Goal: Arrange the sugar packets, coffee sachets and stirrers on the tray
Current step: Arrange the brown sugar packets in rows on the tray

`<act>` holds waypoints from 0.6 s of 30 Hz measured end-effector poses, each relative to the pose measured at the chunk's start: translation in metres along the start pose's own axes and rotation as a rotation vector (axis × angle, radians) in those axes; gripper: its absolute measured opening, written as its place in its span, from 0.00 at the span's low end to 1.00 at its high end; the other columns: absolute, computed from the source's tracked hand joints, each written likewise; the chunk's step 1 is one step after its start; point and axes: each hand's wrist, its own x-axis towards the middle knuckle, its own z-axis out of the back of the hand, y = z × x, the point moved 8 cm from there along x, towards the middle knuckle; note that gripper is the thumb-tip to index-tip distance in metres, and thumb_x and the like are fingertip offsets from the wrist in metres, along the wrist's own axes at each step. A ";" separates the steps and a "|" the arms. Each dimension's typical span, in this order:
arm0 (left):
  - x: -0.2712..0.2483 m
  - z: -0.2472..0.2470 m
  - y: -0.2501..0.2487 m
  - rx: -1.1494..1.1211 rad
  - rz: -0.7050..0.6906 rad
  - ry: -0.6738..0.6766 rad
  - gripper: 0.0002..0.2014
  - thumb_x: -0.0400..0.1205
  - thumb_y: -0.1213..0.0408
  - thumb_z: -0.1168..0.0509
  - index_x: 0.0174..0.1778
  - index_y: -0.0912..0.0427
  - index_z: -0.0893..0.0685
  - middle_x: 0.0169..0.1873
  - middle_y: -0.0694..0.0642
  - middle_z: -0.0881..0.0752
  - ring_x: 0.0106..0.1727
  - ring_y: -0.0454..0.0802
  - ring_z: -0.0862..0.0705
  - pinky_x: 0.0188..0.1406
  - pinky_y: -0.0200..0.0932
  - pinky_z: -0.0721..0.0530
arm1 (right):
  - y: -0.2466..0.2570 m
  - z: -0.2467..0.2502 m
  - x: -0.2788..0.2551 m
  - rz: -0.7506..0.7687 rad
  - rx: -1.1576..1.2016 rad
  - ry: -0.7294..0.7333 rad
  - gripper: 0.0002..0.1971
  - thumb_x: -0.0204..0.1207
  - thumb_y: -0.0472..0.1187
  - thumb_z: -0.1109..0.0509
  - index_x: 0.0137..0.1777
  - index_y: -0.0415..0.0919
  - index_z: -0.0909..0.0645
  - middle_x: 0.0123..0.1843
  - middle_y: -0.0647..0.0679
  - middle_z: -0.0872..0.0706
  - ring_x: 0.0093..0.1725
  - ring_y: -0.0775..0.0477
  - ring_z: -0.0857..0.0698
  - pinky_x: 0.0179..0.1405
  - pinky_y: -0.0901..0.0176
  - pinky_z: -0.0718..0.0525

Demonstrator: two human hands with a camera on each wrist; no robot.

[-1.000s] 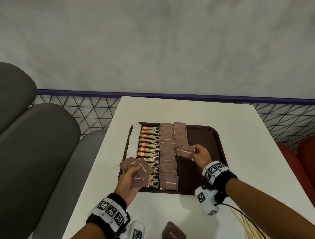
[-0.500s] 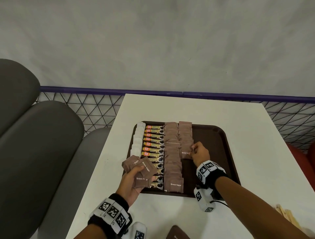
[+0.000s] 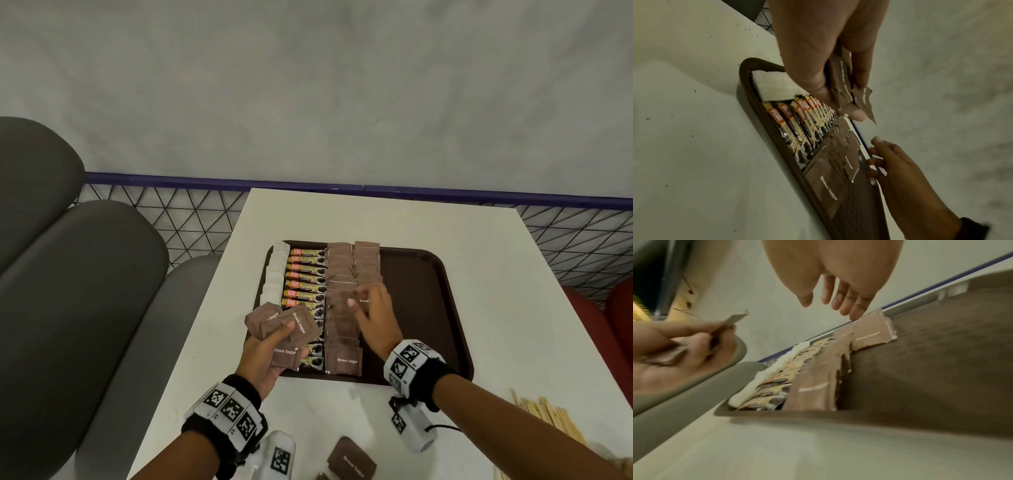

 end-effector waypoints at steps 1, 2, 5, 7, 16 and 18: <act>-0.001 -0.002 0.001 0.001 0.000 -0.001 0.17 0.79 0.72 0.34 0.65 0.64 0.21 0.56 0.67 0.14 0.45 0.56 0.11 0.32 0.48 0.11 | 0.008 -0.006 -0.007 0.021 0.060 0.050 0.14 0.81 0.48 0.39 0.61 0.41 0.28 0.60 0.49 0.27 0.56 0.55 0.25 0.59 0.61 0.25; -0.002 -0.004 0.001 0.004 0.001 0.004 0.16 0.79 0.72 0.34 0.63 0.63 0.20 0.56 0.67 0.14 0.47 0.57 0.12 0.33 0.48 0.11 | 0.015 -0.013 -0.013 0.041 0.111 0.095 0.12 0.81 0.49 0.40 0.59 0.43 0.28 0.58 0.50 0.25 0.53 0.57 0.23 0.57 0.62 0.24; -0.006 -0.012 0.003 0.016 -0.006 0.037 0.14 0.79 0.71 0.34 0.61 0.64 0.18 0.53 0.67 0.13 0.46 0.58 0.12 0.33 0.47 0.11 | 0.031 -0.032 -0.027 0.080 0.225 0.235 0.10 0.78 0.52 0.36 0.52 0.46 0.25 0.52 0.48 0.22 0.51 0.56 0.21 0.53 0.64 0.22; -0.009 -0.016 0.005 0.020 -0.006 0.061 0.13 0.80 0.71 0.35 0.60 0.66 0.18 0.51 0.66 0.12 0.45 0.56 0.11 0.35 0.47 0.11 | 0.036 -0.044 -0.033 0.086 0.263 0.313 0.09 0.75 0.54 0.33 0.47 0.50 0.24 0.47 0.49 0.21 0.46 0.55 0.20 0.47 0.60 0.20; -0.016 -0.026 0.012 -0.038 0.033 0.100 0.13 0.80 0.79 0.44 0.56 0.68 0.18 0.49 0.67 0.14 0.47 0.57 0.14 0.36 0.48 0.10 | 0.035 -0.046 -0.026 -0.012 0.395 0.367 0.10 0.75 0.35 0.29 0.38 0.49 0.25 0.35 0.57 0.21 0.34 0.65 0.21 0.38 0.72 0.25; -0.015 -0.024 0.014 -0.060 0.048 0.081 0.14 0.79 0.81 0.47 0.54 0.68 0.20 0.48 0.67 0.15 0.50 0.59 0.15 0.35 0.48 0.10 | 0.027 -0.035 -0.018 -0.047 0.409 0.279 0.08 0.75 0.35 0.29 0.40 0.48 0.24 0.38 0.54 0.19 0.37 0.59 0.20 0.38 0.70 0.24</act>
